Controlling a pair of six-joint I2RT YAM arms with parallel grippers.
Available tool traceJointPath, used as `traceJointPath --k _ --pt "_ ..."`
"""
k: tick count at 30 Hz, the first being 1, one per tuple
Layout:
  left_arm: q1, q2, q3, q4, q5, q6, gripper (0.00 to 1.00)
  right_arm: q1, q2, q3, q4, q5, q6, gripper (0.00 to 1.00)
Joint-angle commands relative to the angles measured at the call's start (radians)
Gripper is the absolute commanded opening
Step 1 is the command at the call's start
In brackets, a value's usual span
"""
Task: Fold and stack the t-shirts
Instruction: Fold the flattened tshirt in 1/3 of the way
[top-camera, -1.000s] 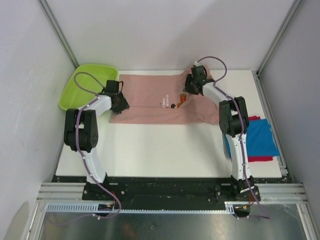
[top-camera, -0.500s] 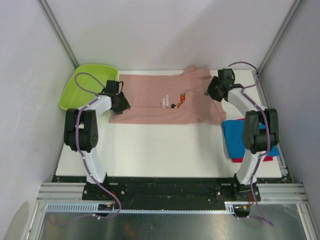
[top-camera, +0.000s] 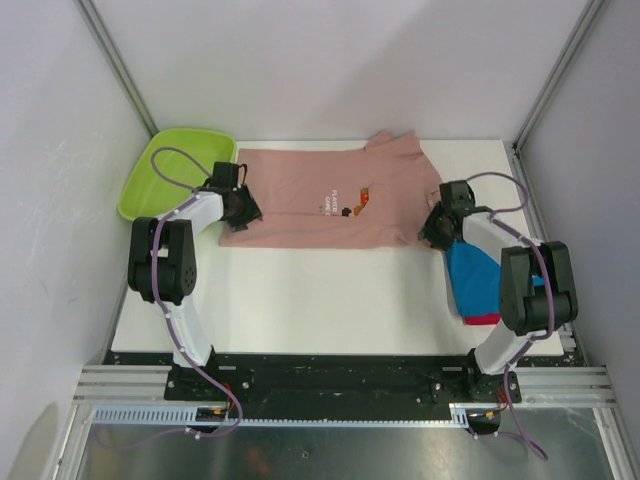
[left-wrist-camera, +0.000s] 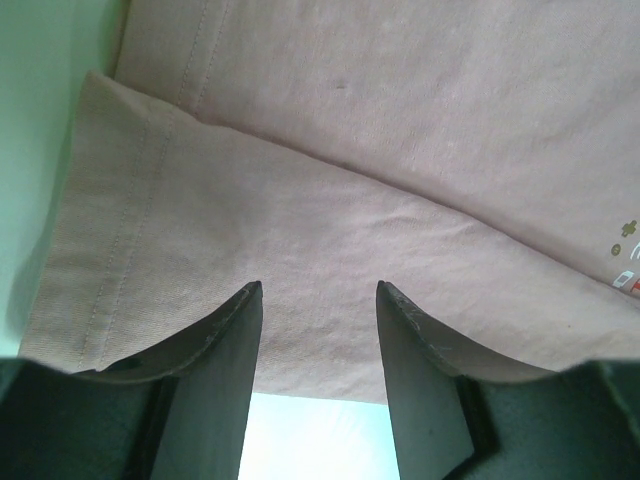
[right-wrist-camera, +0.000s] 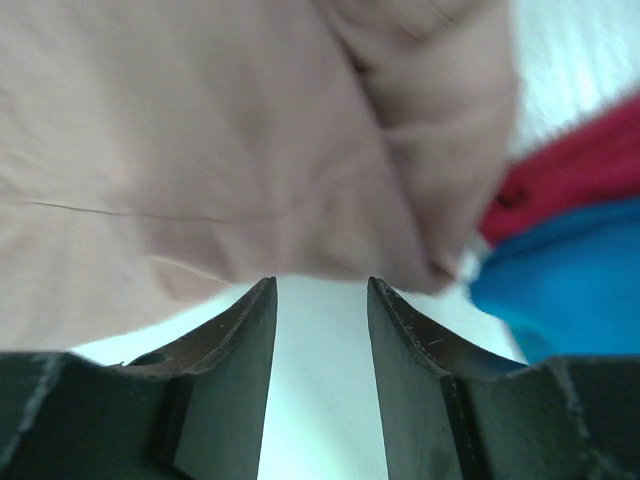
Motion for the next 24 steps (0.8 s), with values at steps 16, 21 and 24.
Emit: traceJointPath --k 16,21,24 --pt "-0.006 -0.015 -0.013 0.011 -0.001 -0.009 0.54 -0.305 -0.274 -0.346 0.108 0.002 0.052 0.45" --pt "-0.006 -0.017 -0.014 0.01 -0.007 -0.008 0.54 -0.341 -0.263 -0.346 0.123 -0.023 0.047 0.45" --pt "-0.006 -0.018 -0.012 0.01 -0.006 -0.008 0.54 -0.334 -0.278 -0.345 0.147 -0.063 0.051 0.45"
